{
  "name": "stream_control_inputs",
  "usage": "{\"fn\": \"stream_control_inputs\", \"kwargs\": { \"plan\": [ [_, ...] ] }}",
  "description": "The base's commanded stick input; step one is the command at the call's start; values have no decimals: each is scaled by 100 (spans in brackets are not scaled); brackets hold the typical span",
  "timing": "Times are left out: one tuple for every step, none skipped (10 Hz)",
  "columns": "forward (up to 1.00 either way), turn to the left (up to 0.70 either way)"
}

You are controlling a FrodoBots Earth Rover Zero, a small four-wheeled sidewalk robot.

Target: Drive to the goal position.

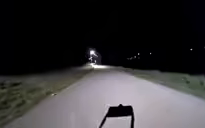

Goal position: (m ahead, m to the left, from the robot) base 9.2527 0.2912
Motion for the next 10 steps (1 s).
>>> {"fn": "stream_control_inputs", "kwargs": {
  "plan": [
    [70,0],
    [70,0],
    [70,0],
    [70,0],
    [70,0],
    [70,0],
    [70,0],
    [70,0],
    [70,0],
    [70,0]
  ]
}}
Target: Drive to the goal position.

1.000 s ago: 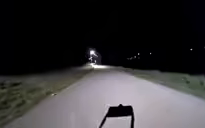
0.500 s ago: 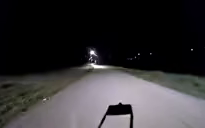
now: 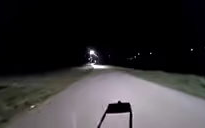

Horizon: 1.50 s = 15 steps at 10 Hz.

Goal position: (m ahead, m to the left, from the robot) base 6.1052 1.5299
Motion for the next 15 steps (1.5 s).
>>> {"fn": "stream_control_inputs", "kwargs": {
  "plan": [
    [70,0],
    [70,0],
    [70,0],
    [70,0],
    [70,0],
    [70,0],
    [70,1],
    [70,1],
    [70,3],
    [70,6],
    [70,8],
    [70,8],
    [70,0],
    [70,0],
    [70,0]
  ]
}}
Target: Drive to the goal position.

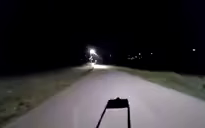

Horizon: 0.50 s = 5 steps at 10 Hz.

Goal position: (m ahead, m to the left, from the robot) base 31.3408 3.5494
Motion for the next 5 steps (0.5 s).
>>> {"fn": "stream_control_inputs", "kwargs": {
  "plan": [
    [70,0],
    [70,0],
    [70,0],
    [70,0],
    [70,0]
  ]
}}
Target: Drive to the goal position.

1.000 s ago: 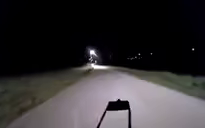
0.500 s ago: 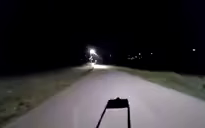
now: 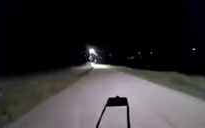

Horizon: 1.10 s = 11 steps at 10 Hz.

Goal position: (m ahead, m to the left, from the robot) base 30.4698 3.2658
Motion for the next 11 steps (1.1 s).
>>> {"fn": "stream_control_inputs", "kwargs": {
  "plan": [
    [70,0],
    [70,0],
    [70,0],
    [70,0],
    [70,-3],
    [70,-6],
    [70,-1],
    [70,0],
    [70,0],
    [70,0],
    [70,0]
  ]
}}
